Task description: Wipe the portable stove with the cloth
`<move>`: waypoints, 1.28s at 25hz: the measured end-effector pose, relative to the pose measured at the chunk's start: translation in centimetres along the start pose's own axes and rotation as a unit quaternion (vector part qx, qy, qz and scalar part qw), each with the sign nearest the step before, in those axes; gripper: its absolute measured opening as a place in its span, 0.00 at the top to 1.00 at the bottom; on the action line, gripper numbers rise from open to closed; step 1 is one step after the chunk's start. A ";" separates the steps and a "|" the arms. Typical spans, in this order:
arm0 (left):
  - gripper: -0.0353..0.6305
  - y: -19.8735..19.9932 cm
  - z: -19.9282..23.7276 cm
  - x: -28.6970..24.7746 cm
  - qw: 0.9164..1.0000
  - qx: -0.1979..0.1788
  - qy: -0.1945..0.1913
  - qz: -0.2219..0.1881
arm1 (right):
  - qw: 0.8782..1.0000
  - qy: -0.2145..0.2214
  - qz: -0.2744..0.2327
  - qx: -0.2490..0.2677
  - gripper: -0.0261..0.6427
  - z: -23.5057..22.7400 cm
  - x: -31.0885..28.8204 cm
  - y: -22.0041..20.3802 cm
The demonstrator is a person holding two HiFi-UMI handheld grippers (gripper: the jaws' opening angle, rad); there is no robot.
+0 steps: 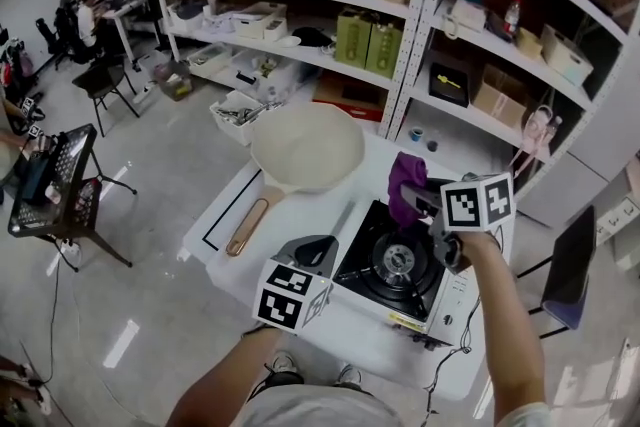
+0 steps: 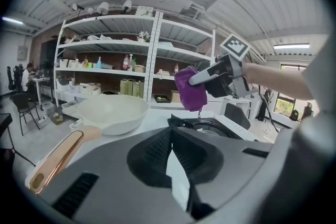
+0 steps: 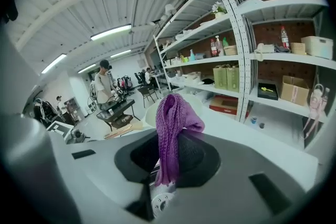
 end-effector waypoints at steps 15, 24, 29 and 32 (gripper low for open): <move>0.94 -2.1 3.4 3.0 1.000 0.003 0.007 0.009 | 0.999 -0.025 0.027 -0.010 0.87 1.5 -8.6 -2.0; 0.94 -2.7 3.3 2.5 0.999 -0.011 -0.032 0.019 | 0.996 -0.027 0.044 -0.070 0.87 2.2 -8.3 -5.0; 0.94 -2.9 3.0 2.5 0.998 -0.025 -0.061 0.021 | 0.994 -0.022 0.048 -0.095 0.87 3.7 -7.7 -6.7; 0.94 -3.1 3.0 2.5 0.996 -0.035 -0.073 0.023 | 0.993 -0.016 0.048 -0.110 0.87 5.0 -7.3 -7.4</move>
Point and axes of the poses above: the fingertips, and each gripper's own axes: x backward along the fingers, z to its left, y out of its top, the point moved 3 cm from there along x, backward along the fingers, and after that the axes turned 3 degrees about z, right-handed, at the moved point
